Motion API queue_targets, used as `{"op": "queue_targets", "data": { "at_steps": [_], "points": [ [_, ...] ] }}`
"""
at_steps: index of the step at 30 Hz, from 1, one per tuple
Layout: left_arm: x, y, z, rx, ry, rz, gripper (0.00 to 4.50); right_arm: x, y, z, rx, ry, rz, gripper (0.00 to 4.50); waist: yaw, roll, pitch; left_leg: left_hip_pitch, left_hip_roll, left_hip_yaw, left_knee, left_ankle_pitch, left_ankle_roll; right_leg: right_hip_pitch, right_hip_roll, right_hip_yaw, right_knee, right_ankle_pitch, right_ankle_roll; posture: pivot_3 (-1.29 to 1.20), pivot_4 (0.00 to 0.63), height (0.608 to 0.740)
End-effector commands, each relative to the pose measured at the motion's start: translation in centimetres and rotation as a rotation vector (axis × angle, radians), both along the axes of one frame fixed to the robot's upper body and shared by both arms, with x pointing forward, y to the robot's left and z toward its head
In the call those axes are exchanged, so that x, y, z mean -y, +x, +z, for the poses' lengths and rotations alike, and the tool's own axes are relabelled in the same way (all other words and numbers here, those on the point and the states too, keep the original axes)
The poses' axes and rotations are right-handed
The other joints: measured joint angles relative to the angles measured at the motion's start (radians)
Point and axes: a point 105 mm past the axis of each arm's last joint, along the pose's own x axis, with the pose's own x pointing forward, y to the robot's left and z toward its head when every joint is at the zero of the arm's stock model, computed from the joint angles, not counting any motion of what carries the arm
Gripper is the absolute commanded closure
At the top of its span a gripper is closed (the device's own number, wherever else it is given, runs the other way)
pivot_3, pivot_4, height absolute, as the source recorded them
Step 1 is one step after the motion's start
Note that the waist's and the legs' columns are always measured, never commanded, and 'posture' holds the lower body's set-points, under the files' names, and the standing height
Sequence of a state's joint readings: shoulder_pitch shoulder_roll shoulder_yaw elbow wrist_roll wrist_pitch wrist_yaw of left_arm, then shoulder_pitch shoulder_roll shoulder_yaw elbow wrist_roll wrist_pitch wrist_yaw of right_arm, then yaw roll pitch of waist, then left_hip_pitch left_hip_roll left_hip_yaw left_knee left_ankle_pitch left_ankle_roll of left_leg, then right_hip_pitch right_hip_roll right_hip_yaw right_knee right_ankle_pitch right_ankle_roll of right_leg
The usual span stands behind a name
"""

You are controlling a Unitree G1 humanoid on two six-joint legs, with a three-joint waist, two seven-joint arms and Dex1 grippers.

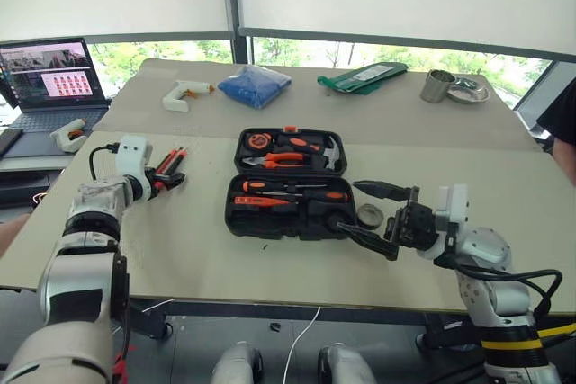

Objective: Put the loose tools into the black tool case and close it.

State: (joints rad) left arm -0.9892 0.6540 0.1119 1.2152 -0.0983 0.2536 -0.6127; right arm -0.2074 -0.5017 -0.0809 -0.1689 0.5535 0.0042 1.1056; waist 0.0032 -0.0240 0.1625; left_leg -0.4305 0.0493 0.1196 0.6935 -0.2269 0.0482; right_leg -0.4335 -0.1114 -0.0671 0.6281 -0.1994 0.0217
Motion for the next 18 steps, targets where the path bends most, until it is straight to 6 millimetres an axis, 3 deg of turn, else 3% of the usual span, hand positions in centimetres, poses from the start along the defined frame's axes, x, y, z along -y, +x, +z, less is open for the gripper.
{"op": "queue_targets", "data": {
  "at_steps": [1,3,6,8,13,18],
  "points": [
    [-0.1,-0.3,-0.4,-0.019,0.008,-0.018,1.89,0.1,-0.4,1.0,0.048,0.0,-0.011,0.0,0.0,0.0,0.0,0.0,0.0,0.0,0.0,0.0,0.0,0.0,0.0,0.0,0.0,0.0,0.0,0.0,0.15,0.739],
    [0.1,-0.1,0.5,0.059,0.021,-0.071,2.68,0.3,-0.4,1.0,0.047,-0.001,-0.017,0.0,0.0,0.0,0.0,0.0,0.0,0.0,0.0,0.0,0.0,0.0,0.0,0.0,0.0,-0.002,0.003,0.0,0.15,0.739],
    [2.2,0.0,4.1,0.283,0.04,-0.267,2.73,0.7,-0.4,0.9,0.046,-0.01,-0.029,0.0,0.001,0.0,0.0,0.0,0.0,0.0,0.0,0.0,0.0,0.0,-0.001,0.0,0.0,-0.001,0.001,0.0,0.15,0.739],
    [5.1,-1.1,6.0,0.392,0.068,-0.525,2.73,1.4,-0.3,0.9,0.049,-0.025,-0.048,0.0,0.003,-0.001,0.001,-0.003,0.0,0.0,0.0,0.0,0.0,-0.003,-0.001,0.0,0.0,0.001,-0.001,0.0,0.15,0.739],
    [11.5,-6.0,5.6,0.405,0.178,-1.11,2.73,3.5,-0.3,0.9,0.046,-0.099,-0.076,0.0,0.01,-0.001,0.001,-0.008,0.0,0.0,0.002,0.0,0.001,-0.006,-0.001,-0.001,0.0,0.001,-0.002,0.0,0.15,0.739],
    [16.6,-8.8,3.9,0.334,0.288,-1.376,2.73,5.1,-0.2,0.5,0.026,-0.18,-0.081,0.0,0.009,-0.001,0.001,-0.008,0.0,0.0,0.003,0.0,0.001,-0.006,0.0,0.0,0.0,0.001,-0.001,0.0,0.15,0.739]
  ]
}}
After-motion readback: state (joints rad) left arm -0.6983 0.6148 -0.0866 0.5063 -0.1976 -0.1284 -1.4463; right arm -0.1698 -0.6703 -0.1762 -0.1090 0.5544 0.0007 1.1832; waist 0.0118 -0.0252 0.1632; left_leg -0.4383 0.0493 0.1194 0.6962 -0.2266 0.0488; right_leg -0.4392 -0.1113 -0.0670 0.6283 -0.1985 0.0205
